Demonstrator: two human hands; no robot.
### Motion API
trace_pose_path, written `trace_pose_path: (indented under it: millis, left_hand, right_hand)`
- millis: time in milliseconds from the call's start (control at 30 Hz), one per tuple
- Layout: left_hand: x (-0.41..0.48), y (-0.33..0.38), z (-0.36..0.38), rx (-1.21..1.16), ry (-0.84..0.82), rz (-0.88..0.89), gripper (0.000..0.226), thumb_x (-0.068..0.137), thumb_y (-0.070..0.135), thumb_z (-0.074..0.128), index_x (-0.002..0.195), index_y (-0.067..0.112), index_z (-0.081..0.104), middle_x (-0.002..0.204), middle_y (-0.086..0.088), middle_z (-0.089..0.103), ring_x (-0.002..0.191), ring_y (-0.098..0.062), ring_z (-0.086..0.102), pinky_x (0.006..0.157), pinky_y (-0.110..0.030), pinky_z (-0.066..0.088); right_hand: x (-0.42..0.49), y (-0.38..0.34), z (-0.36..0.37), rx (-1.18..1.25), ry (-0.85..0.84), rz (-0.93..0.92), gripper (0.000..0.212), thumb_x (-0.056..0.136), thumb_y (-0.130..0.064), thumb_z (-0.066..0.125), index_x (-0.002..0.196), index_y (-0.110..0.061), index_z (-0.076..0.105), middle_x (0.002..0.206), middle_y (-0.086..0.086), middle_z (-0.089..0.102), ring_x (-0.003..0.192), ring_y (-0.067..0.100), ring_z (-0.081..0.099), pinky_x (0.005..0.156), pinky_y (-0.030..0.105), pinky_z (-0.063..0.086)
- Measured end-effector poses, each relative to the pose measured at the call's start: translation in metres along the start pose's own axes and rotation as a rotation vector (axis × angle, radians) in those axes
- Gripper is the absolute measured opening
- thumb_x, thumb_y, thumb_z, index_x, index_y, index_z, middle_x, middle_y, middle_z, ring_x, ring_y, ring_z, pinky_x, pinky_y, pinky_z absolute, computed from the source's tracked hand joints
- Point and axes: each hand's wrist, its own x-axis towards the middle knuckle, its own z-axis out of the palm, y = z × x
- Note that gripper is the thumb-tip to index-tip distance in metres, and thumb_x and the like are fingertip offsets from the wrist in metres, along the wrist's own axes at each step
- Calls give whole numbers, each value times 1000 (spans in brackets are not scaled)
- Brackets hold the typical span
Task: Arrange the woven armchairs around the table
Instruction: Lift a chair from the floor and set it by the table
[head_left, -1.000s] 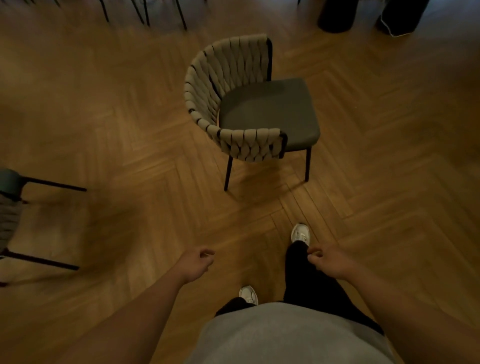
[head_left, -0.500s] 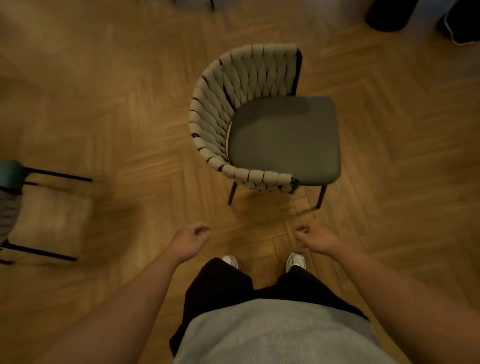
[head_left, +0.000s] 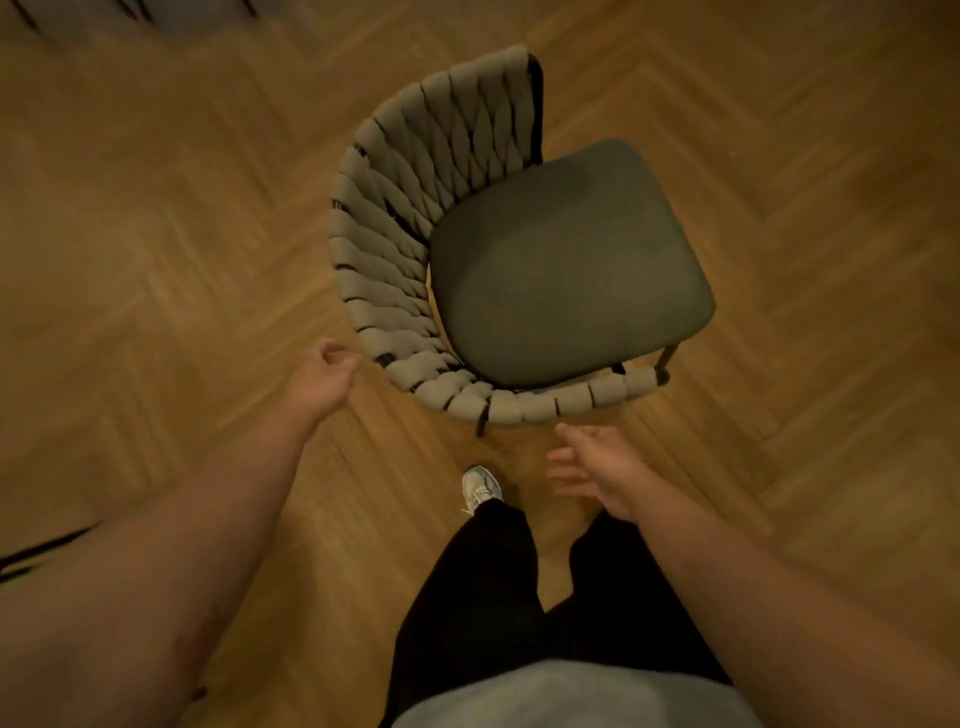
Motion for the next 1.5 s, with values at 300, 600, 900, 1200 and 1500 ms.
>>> trace_pose_path:
  millis: [300, 600, 900, 1200, 1500]
  left_hand:
    - [95, 31, 14, -175, -33, -114, 76, 96, 24, 64, 157, 24, 18, 137, -6, 52, 116, -27, 59, 78, -43, 57]
    - [160, 42, 27, -207, 74, -59, 69, 89, 25, 76, 147, 21, 40, 142, -7, 54, 126, -28, 54, 103, -50, 50]
    - [175, 45, 30, -209, 123, -67, 62, 91, 19, 72, 143, 28, 40, 137, -8, 54, 119, -29, 55, 100, -52, 51]
    - [175, 60, 32, -225, 58, -85, 57, 95, 9, 66, 145, 22, 39, 141, -12, 53, 124, -33, 55, 100, -58, 49]
    - [209, 93, 32, -82, -82, 134, 48, 91, 17, 72, 133, 21, 48, 127, -3, 59, 116, -26, 58, 100, -49, 51]
  right_hand:
    - [62, -17, 33, 691, 81, 80, 39, 96, -34, 64, 131, -19, 55, 117, 15, 65, 108, 37, 65, 81, 55, 60]
    - [96, -9, 24, 775, 77, 58, 38, 93, -25, 69, 130, -20, 61, 121, 11, 71, 110, 31, 68, 79, 59, 60]
    - [100, -8, 24, 801, 138, 54, 36, 91, -13, 68, 127, -15, 63, 120, 12, 72, 109, 31, 69, 83, 57, 59]
    - [101, -7, 24, 841, 182, 32, 32, 91, -13, 67, 123, -14, 66, 116, 12, 74, 105, 31, 71, 70, 50, 62]
    - [97, 3, 61, 977, 301, 60, 40, 88, -17, 70, 127, -20, 64, 121, 7, 72, 109, 30, 69, 70, 46, 62]
